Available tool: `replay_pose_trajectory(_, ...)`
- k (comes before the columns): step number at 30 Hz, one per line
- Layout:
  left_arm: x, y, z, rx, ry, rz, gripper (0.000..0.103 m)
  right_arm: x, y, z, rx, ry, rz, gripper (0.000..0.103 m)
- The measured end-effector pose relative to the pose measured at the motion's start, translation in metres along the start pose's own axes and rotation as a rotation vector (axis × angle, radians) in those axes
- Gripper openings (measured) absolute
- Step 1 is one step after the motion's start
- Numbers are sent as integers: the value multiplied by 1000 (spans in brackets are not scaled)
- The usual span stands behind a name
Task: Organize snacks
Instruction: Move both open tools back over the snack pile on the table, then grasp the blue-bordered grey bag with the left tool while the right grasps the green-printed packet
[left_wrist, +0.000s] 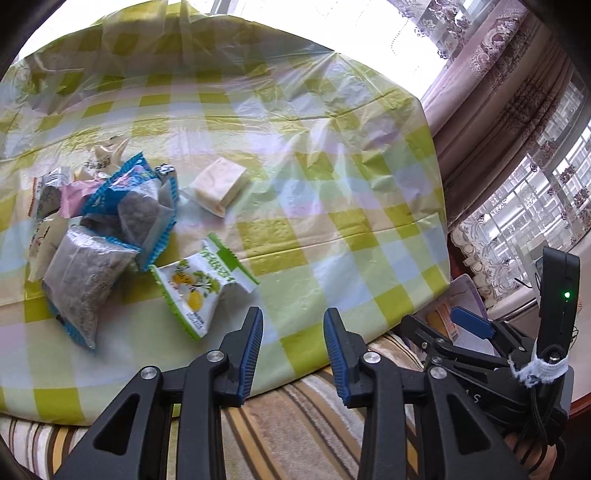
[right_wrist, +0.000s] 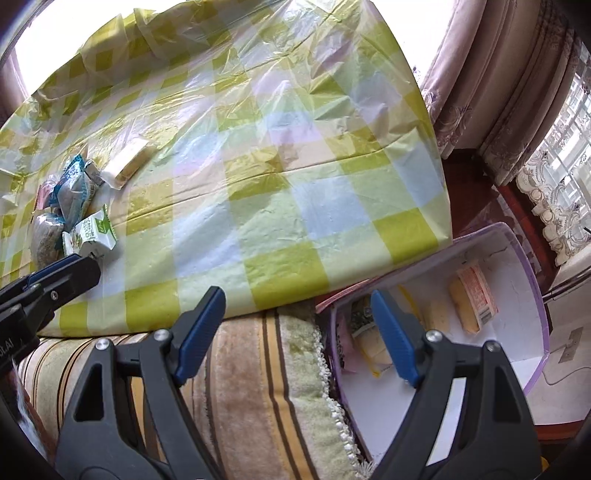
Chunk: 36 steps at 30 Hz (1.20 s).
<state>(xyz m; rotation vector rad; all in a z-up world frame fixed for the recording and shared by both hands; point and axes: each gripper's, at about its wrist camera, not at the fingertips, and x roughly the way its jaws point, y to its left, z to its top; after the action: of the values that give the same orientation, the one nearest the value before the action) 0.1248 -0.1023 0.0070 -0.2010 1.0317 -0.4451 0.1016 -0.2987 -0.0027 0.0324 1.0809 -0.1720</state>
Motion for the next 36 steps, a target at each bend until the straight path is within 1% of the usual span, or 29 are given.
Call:
replay_pose_trajectory(4,-16,31,-7,-45,-28,35,36,-5,21,4,-40,-21,-1,83)
replay_pose_trajectory(11,-44,83,-18,-99,-72,95,36,-11,65,7,-132,-42,40,83)
replay_pose_trajectory(14,-51,105,-22,-132,-82,88,36,-10,82,10,-152,-44,72,83)
replay_pose_trajectory(18,-55,126,-22,-155,-79,110,38,-10,105,14,-183,-55,109,83)
replay_pose_trajectory(20,-56,132,-21,-155,-74,94,41,-9,117,17,-203,-57,124,83)
replay_pose_trajectory(22,-55,134,-19,-146,-65,83,49,-7,127,19,-220,-55,140,83)
replay_pose_trajectory(23,-53,133,-16,-134,-63,91,54,-5,131,20,-227,-49,148,83)
replay_pose_trajectory(24,-52,133,-15,-120,-63,93,56,-3,135,21,-231,-44,154,83)
replay_pose_trajectory(28,-47,131,-6,-76,-45,52,56,5,147,24,-231,-21,182,83)
replay_pose_trajectory(31,-42,124,2,-14,-44,71,57,9,150,26,-222,-17,189,83)
replay_pose_trajectory(36,-26,111,16,71,-27,60,58,17,153,30,-201,-4,198,84)
